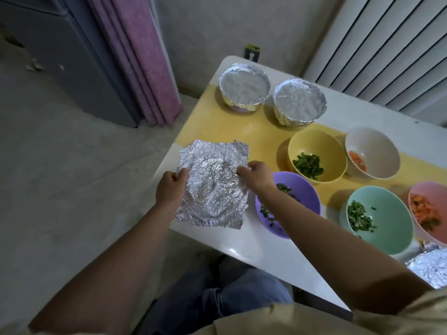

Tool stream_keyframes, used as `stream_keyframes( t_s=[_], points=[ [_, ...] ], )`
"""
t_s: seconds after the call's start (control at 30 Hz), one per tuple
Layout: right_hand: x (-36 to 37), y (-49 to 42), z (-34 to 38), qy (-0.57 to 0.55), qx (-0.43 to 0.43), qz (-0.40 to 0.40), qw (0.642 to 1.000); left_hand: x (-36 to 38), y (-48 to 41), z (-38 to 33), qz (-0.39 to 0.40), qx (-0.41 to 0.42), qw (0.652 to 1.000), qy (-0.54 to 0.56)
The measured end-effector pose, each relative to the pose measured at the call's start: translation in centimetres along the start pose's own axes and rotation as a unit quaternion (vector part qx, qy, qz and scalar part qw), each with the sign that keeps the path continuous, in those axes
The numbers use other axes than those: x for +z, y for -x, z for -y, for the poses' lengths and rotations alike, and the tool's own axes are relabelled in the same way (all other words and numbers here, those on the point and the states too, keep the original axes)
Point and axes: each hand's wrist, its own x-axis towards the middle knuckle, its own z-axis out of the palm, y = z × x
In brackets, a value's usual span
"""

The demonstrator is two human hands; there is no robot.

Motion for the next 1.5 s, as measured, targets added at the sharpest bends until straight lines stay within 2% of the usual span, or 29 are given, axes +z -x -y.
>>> stream_keyframes(
  t_s=[0.17,0.33,0.57,0.8,1.0,1.17,1.33,1.5],
  points=[
    [1.4,0.2,-0.1,-0.031,-0.004,0.005,0.999,-0.8,0.1,-0.2,-0.051,0.010,0.999,-0.010],
    [2.6,-0.5,1.0,-0.027,0.013,0.000,1.000,-2.0,-0.9,0.2,-0.020,0.013,1.000,-0.008],
    [4.7,-0.6,1.7,-0.055,-0.011,-0.103,0.993,-3.1,-1.6,1.0,0.039,0.066,0.997,-0.011],
    [5.4,0.0,1.6,-0.051,-0.006,-0.184,0.982,-2.7,-3.1,0.2,-0.026,0.105,0.994,-0.031],
    [5.9,0.2,1.6,-0.010,-0.018,-0.230,0.973,-2.2,-3.6,0.1,-0.039,0.146,0.984,-0.089],
    [6.0,-0.5,1.0,0.006,0.003,-0.226,0.974,-2.4,-4.1,0.8,-0.002,0.175,0.981,-0.081],
    [6.2,-1.8,-0.1,-0.092,0.042,-0.168,0.981,-2.3,-4.5,1.1,0.021,0.171,0.984,-0.053],
    [5.8,-2.2,-0.3,-0.145,0.049,-0.104,0.983,-2.1,-4.7,1.5,0.047,0.179,0.983,-0.013]
  ],
)
